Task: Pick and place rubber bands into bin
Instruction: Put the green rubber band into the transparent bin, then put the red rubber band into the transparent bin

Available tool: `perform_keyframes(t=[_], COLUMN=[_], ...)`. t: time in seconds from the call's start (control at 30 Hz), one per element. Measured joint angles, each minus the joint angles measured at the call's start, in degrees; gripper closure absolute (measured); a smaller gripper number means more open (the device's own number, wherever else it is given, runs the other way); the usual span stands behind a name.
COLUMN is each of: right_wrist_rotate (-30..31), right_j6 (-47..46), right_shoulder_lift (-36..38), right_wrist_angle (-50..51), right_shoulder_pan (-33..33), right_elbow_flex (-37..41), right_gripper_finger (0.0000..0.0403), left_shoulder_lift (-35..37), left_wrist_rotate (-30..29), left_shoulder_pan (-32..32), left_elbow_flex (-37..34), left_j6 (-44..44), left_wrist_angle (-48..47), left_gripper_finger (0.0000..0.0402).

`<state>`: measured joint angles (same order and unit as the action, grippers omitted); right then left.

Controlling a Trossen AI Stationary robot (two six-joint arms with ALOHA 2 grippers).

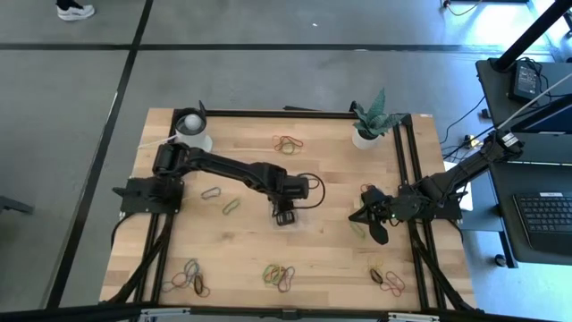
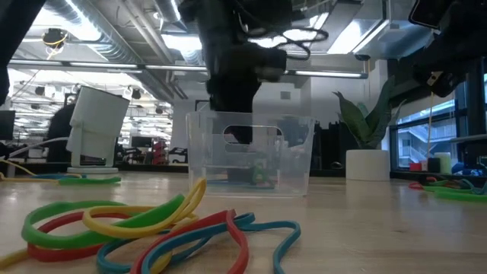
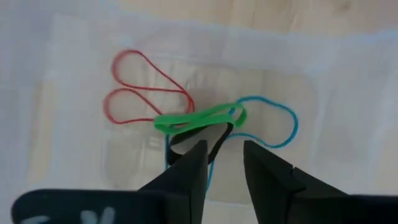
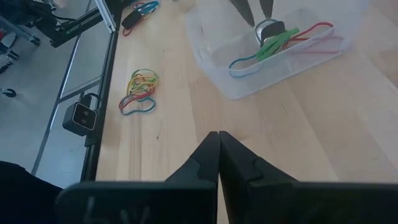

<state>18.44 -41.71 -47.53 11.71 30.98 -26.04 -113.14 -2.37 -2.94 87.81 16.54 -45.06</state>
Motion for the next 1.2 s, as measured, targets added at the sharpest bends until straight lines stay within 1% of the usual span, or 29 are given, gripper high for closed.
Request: perform_keyframes(t=[0.2, 0.3, 0.4, 0.5, 0.63, 0.73, 0.83, 0.9, 0.97, 1.03, 1.1, 1.2], right_wrist_rotate=[0.0, 0.0, 0.0, 0.0, 0.0, 0.0, 0.4, 1.1, 3.4, 5.4, 5.6, 5.7], right_j6=[-0.1, -0.2, -0.2, -0.2, -0.9, -1.7, 3.0, 6.7, 9.6, 12.2, 14.9, 18.4], right_shoulder_lift=[-0.3, -0.8, -1.4, -2.0, -2.9, -3.2, -3.3, -3.5, -3.8, -3.9, -4.5, -6.5], right_wrist_angle=[0.0, 0.0, -0.6, -1.2, -2.9, -4.1, -4.7, -6.3, -10.1, -14.5, -18.1, -16.9], right_shoulder_pan=[0.0, 0.0, 0.0, 0.0, 0.0, 0.0, -0.4, -1.0, -2.0, -3.5, -6.0, -10.0], right_elbow_flex=[0.0, 0.0, 0.0, 0.0, 0.1, 0.1, 0.1, 0.1, 0.1, 0.1, -0.7, -4.9], right_gripper_finger=[0.0395, 0.0395, 0.0395, 0.0395, 0.0395, 0.0395, 0.0395, 0.0395, 0.0395, 0.0395, 0.0395, 0.0399], left_shoulder_lift=[6.8, 10.8, 14.5, 17.3, 19.4, 21.5, 23.9, 25.8, 28.0, 30.0, 32.3, 36.2], left_wrist_rotate=[-4.4, -6.7, -11.7, -17.1, -20.5, -21.3, -20.4, -19.4, -18.2, -17.4, -17.0, -16.9], left_shoulder_pan=[-1.6, -4.1, -7.5, -11.4, -16.1, -18.6, -20.6, -21.6, -22.5, -23.0, -23.2, -22.6], left_elbow_flex=[0.0, -0.2, -0.2, -0.2, -1.6, -6.5, -14.0, -19.7, -25.7, -31.1, -35.9, -41.8], left_j6=[3.8, 3.8, 4.0, 3.9, 4.6, 7.0, 10.6, 12.1, 12.8, 13.0, 12.9, 12.9], left_wrist_angle=[-0.8, -3.7, -6.8, -8.9, -10.5, -8.5, -3.3, 3.4, 10.0, 16.8, 21.7, 25.1], left_gripper_finger=[0.0329, 0.0356, 0.0391, 0.0397, 0.0400, 0.0400, 0.0400, 0.0400, 0.0400, 0.0400, 0.0400, 0.0400])
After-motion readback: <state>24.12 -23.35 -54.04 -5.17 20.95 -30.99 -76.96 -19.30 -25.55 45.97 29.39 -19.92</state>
